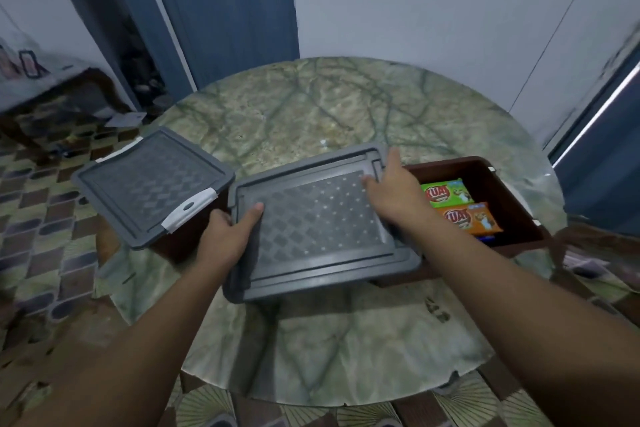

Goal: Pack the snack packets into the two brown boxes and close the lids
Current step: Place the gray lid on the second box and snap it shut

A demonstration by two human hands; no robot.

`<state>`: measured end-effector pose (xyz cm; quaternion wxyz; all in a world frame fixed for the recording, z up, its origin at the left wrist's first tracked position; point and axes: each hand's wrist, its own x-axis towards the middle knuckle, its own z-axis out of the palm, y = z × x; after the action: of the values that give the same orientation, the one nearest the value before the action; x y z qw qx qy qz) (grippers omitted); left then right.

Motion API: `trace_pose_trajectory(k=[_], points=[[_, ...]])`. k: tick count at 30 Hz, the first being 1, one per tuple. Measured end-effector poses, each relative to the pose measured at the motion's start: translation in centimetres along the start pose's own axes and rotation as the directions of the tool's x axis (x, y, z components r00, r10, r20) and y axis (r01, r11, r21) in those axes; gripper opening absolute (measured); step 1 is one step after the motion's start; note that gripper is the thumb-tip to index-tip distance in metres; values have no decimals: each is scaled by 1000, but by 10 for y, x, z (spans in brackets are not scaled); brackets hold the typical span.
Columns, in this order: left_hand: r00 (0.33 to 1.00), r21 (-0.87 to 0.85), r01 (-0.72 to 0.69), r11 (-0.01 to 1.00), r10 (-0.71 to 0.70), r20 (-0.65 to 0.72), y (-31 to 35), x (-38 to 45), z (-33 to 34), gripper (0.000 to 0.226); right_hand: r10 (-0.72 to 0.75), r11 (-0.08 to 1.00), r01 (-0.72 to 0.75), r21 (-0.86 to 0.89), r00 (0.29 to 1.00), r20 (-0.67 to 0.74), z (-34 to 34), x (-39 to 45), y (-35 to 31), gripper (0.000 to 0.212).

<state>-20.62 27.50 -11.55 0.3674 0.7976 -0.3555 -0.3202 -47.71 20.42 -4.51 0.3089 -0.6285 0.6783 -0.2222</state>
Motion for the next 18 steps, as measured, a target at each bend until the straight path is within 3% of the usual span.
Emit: trace_pose_trajectory(k=[9,18], points=[[976,197,-176,964,145,165,84,-25,77,46,132,973,-141,-181,989,-60,-77,49,96,68],[961,377,-254,891,189,199,115,-47,123,54,147,904,-193,-381,978,-146,-116,59,145,65]])
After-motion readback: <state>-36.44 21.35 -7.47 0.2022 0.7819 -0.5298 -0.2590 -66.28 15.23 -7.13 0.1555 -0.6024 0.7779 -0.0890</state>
